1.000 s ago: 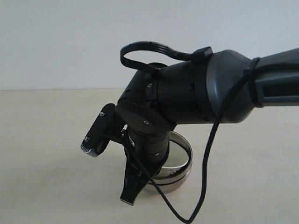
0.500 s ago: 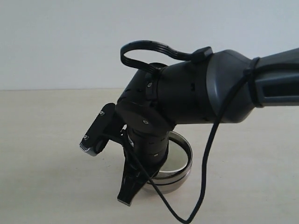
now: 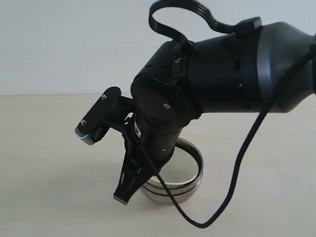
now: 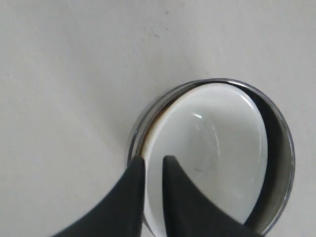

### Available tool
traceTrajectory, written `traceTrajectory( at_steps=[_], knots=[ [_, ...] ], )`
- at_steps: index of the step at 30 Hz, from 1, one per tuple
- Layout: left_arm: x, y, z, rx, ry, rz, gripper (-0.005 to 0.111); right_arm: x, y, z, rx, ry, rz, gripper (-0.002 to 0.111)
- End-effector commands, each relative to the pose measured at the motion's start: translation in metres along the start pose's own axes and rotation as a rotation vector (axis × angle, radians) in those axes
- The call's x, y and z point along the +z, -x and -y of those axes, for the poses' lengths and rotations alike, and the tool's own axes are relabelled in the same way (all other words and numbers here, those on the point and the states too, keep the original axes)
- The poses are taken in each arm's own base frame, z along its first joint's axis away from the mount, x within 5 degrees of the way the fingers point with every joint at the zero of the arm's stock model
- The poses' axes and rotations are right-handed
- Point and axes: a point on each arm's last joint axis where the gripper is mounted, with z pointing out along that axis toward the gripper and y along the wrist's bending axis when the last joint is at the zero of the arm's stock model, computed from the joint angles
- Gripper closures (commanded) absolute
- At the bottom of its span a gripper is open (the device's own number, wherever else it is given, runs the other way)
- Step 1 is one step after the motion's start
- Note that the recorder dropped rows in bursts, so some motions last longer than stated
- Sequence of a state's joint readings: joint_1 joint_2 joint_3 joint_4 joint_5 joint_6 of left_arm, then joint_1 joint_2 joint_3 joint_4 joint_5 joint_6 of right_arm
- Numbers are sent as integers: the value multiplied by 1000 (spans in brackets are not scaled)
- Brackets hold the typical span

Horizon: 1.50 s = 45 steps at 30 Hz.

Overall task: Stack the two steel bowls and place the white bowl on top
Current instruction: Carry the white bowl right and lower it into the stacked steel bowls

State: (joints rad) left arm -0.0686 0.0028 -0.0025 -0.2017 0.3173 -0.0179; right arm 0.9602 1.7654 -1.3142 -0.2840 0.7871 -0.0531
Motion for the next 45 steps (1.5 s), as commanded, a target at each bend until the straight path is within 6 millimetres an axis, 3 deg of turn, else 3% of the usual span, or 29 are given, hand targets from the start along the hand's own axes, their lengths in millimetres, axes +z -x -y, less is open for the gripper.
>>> traceTrajectory(
  at_steps=[1, 11, 20, 30, 37, 45],
  knots=[
    [0, 0, 0, -9, 2, 5, 103, -3, 5, 3, 31, -12, 69, 99],
    [0, 0, 0, -9, 2, 5, 103, 36, -2, 1, 40, 5, -36, 99],
    [0, 0, 0, -9, 2, 5, 103, 36, 0, 0, 25, 11, -21, 99],
    [0, 0, 0, -9, 2, 5, 103, 12, 3, 8, 37, -32, 43, 99],
    [0, 0, 0, -9, 2, 5, 103, 34, 2, 3, 53, -12, 7, 99],
    [0, 0, 0, -9, 2, 5, 103, 35, 1, 5, 34, -35, -3, 99]
  ],
)
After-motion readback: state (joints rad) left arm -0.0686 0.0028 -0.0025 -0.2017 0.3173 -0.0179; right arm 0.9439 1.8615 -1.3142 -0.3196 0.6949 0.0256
